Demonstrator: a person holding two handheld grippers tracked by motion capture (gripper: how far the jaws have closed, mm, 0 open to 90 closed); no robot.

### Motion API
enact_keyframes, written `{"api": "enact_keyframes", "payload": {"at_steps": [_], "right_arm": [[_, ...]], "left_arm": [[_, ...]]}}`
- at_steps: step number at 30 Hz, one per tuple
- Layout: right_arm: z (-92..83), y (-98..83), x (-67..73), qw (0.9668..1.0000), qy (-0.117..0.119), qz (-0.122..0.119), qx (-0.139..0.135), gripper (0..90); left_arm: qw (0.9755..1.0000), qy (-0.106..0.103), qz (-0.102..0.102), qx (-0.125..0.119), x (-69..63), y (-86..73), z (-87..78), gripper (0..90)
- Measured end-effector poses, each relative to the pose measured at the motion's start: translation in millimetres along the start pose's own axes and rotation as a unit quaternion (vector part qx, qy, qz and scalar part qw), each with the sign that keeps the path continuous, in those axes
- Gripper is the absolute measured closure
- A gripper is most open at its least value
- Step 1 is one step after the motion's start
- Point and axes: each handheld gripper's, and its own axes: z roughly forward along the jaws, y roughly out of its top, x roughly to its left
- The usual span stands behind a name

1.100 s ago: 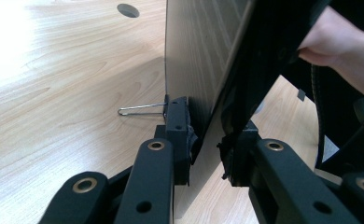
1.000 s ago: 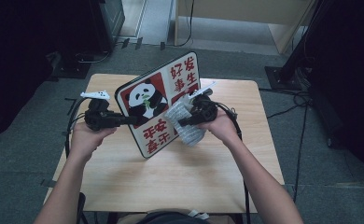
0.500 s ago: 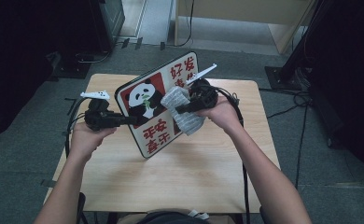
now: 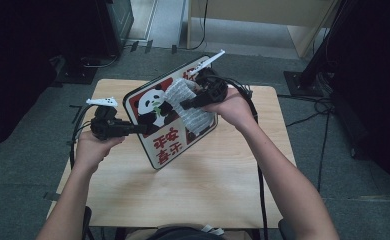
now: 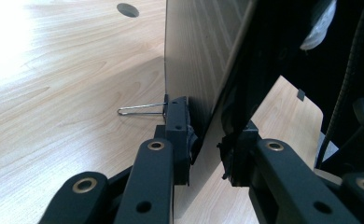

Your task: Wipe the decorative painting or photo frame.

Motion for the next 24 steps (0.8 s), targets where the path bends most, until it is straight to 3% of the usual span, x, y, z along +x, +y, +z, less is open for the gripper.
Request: {"api": "enact_keyframes", "payload": {"at_steps": [13, 24], "right_arm": [[-2.5, 42.4, 19.1, 0.9996, 0.003, -0.027, -0.008, 65.1], [12.2, 38.1, 11.5, 0.9999, 0.007, -0.01, -0.002, 65.1]], "left_arm": [[1.0, -0.002, 0.0, -0.001, 0.2, -0.2, 0.0, 75.5], [1.0, -0.003, 0.001, 0.0, 1.0, -0.2, -0.1, 75.6]]}}
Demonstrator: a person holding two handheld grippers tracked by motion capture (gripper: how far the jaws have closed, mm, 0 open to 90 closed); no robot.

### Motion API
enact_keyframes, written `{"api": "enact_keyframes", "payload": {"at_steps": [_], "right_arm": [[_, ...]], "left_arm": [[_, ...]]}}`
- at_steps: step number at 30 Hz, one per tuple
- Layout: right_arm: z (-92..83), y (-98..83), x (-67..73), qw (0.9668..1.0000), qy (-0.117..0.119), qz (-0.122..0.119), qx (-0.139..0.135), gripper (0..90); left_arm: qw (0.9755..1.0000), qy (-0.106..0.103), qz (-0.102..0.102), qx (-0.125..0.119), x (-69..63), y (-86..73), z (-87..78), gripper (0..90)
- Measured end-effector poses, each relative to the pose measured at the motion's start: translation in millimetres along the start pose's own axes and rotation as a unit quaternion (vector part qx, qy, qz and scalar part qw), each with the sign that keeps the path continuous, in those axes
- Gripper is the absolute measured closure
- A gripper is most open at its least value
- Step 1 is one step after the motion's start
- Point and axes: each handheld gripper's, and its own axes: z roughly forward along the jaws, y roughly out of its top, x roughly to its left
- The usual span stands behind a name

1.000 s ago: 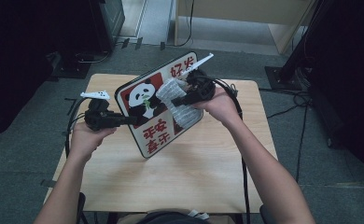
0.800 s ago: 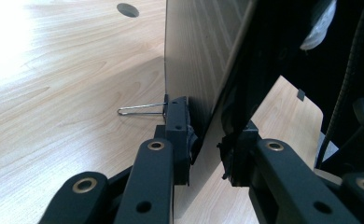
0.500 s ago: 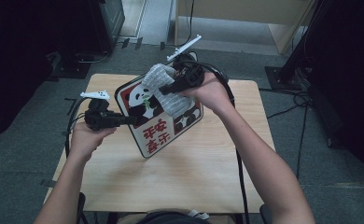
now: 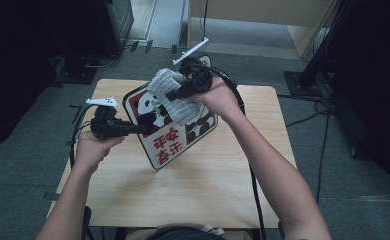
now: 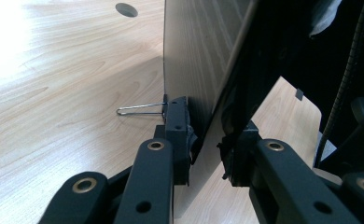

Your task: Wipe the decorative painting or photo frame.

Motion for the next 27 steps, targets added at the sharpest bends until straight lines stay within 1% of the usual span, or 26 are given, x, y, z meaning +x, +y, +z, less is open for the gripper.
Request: {"api": "enact_keyframes", "payload": {"at_steps": [10, 12, 16, 27], "right_arm": [[8.2, -11.5, -2.4, 1.0, 0.006, -0.005, -0.001, 65.0], [10.1, -14.6, -3.1, 0.9999, 0.01, -0.004, -0.004, 65.0], [14.8, -19.9, -3.6, 0.9999, 0.012, -0.002, -0.002, 65.0], [26.3, -36.9, -6.9, 0.9996, 0.028, 0.003, -0.004, 65.1]], "left_arm": [[1.0, 0.0, 0.001, 0.001, 0.0, 0.0, 0.0, 75.5], [1.0, 0.0, 0.002, 0.001, 0.2, 0.0, -0.1, 75.5], [1.0, 0.0, 0.002, 0.001, 0.2, -0.1, -0.1, 75.5], [1.0, -0.001, 0.002, 0.001, 0.2, -0.2, -0.1, 75.5]]}}
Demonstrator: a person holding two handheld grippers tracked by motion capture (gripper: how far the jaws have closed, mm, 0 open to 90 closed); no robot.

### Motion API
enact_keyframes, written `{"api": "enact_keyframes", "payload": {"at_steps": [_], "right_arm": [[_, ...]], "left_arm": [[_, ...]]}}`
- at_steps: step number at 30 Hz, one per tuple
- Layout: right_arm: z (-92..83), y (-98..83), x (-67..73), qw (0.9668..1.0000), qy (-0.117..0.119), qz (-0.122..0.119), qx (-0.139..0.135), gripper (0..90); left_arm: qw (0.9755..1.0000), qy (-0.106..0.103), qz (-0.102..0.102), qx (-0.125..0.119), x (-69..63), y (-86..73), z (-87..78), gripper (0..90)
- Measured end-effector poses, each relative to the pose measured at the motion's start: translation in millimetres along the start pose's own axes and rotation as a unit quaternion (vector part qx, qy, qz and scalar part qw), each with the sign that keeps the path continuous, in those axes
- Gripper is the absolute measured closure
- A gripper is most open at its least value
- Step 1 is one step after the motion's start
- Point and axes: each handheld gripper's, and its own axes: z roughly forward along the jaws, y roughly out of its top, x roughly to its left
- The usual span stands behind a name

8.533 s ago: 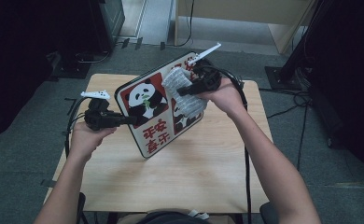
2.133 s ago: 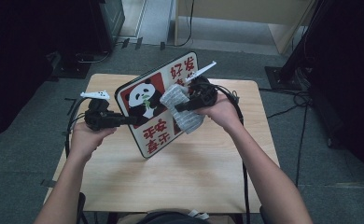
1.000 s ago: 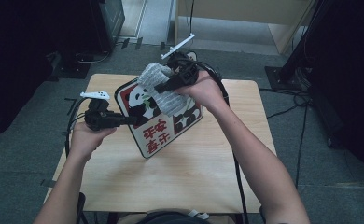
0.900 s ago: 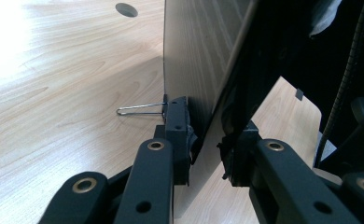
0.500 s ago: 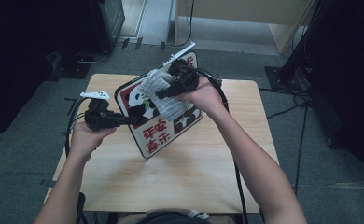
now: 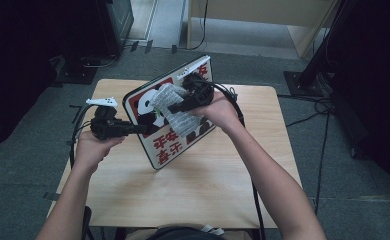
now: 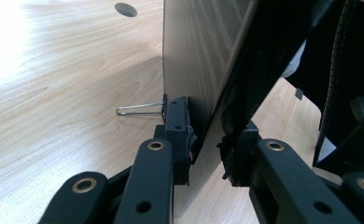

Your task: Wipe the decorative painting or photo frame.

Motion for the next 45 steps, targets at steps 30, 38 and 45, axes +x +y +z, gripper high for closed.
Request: {"api": "enact_keyframes", "payload": {"at_steps": [30, 38, 45], "right_arm": [[29.8, -48.2, -8.1, 0.9996, 0.019, 0.016, 0.009, 64.7], [38.9, -61.6, -10.0, 0.9993, 0.026, 0.023, 0.013, 64.6], [45.9, -72.0, -11.8, 0.9991, 0.027, 0.025, 0.019, 64.5]], "left_arm": [[1.0, 0.0, 0.001, 0.0, -0.6, 0.0, 0.2, 75.4], [1.0, 0.0, 0.0, 0.0, -0.6, 0.1, 0.2, 75.4], [1.0, 0.0, 0.0, 0.0, -0.5, 0.0, 0.2, 75.4]]}}
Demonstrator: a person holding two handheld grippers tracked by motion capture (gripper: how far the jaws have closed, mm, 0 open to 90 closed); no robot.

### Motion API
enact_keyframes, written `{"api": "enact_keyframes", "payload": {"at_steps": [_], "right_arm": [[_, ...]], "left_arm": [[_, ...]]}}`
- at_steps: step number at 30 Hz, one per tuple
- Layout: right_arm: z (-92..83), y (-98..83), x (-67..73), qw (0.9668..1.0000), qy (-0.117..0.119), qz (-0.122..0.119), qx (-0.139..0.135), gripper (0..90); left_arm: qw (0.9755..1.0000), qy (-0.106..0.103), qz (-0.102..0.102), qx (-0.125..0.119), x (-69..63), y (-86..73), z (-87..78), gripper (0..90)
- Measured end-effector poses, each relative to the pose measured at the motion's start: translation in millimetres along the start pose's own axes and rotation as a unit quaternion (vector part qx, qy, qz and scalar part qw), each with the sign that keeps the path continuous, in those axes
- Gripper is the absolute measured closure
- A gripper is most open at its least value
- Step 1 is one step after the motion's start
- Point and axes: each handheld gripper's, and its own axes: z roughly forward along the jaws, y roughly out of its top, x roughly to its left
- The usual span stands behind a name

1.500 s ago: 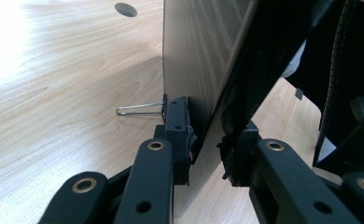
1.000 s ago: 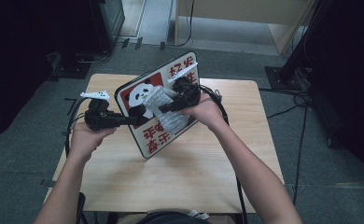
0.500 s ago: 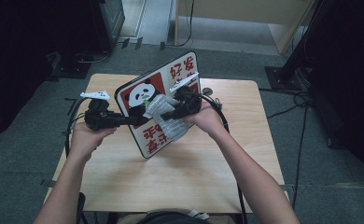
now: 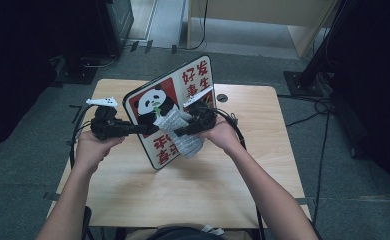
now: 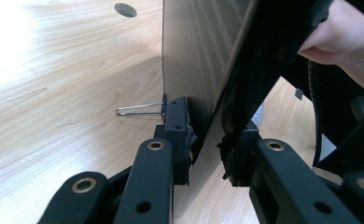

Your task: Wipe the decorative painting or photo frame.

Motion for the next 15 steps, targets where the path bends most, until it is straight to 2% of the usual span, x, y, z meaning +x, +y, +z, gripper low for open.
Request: {"api": "enact_keyframes", "payload": {"at_steps": [11, 15], "right_arm": [[12.2, -15.8, -2.8, 0.9999, 0.002, 0.008, 0.012, 64.4], [16.6, -21.8, -3.7, 0.9999, 0.002, 0.008, 0.009, 64.4]], "left_arm": [[1.0, 0.0, 0.0, 0.0, -0.2, -0.1, 0.0, 75.3], [1.0, 0.0, 0.0, 0.0, -0.1, -0.1, 0.0, 75.4]]}}
